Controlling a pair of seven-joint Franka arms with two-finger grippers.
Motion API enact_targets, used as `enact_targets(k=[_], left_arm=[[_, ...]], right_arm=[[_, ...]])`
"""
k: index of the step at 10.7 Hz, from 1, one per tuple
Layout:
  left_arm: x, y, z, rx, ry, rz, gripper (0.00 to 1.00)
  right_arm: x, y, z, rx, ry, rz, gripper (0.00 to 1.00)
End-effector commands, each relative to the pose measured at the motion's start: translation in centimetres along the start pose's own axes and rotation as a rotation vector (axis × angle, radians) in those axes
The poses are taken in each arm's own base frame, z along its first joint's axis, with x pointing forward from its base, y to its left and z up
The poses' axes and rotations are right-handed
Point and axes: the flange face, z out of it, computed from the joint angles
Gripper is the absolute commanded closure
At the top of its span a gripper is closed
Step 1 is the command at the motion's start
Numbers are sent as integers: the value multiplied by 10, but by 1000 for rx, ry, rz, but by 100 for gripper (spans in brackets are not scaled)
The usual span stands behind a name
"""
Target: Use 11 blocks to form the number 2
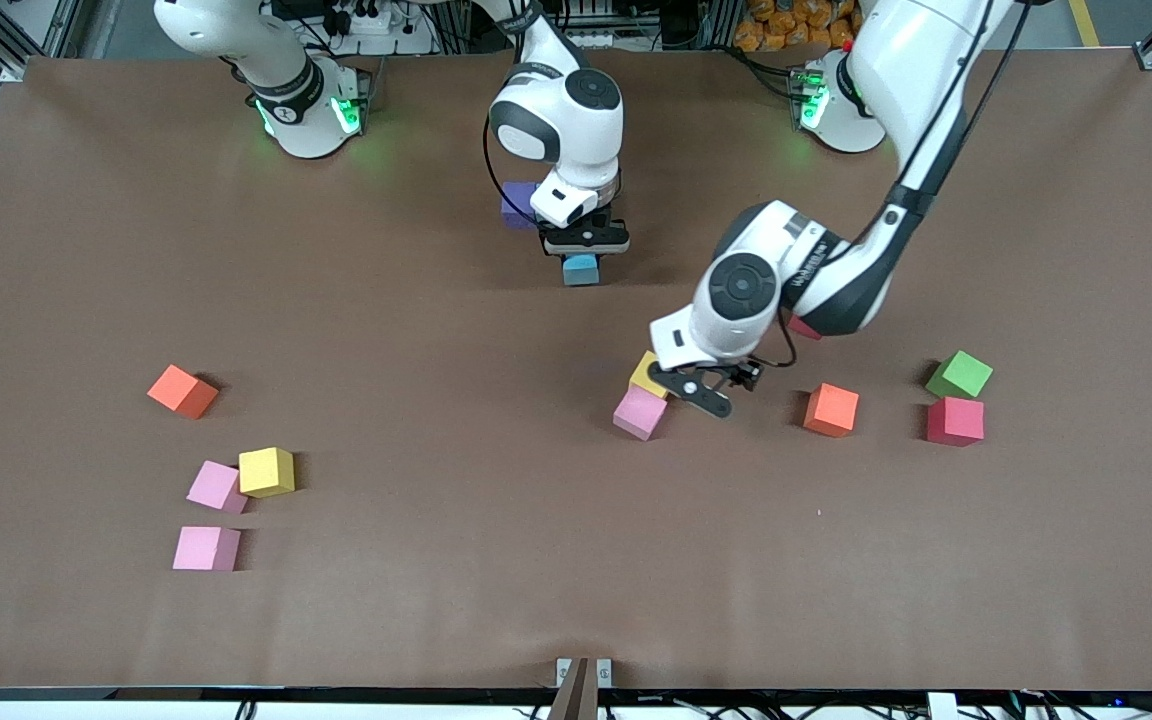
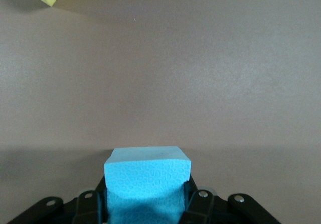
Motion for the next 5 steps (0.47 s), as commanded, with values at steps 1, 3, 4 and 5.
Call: enact_targets(k=[1, 3, 4, 5], left_arm=[[12, 28, 1, -6, 34, -13, 0], [17, 41, 7, -4, 55, 13, 0], [20, 41, 9, 0, 76, 23, 0], [22, 39, 14, 3, 89, 35, 0]], right_arm=[[-17, -4, 1, -7, 14, 16, 95], [-29, -8, 4, -13, 12, 18, 95], [-36, -9, 5, -17, 10, 21, 95], [-39, -10, 5, -16, 11, 25, 96]])
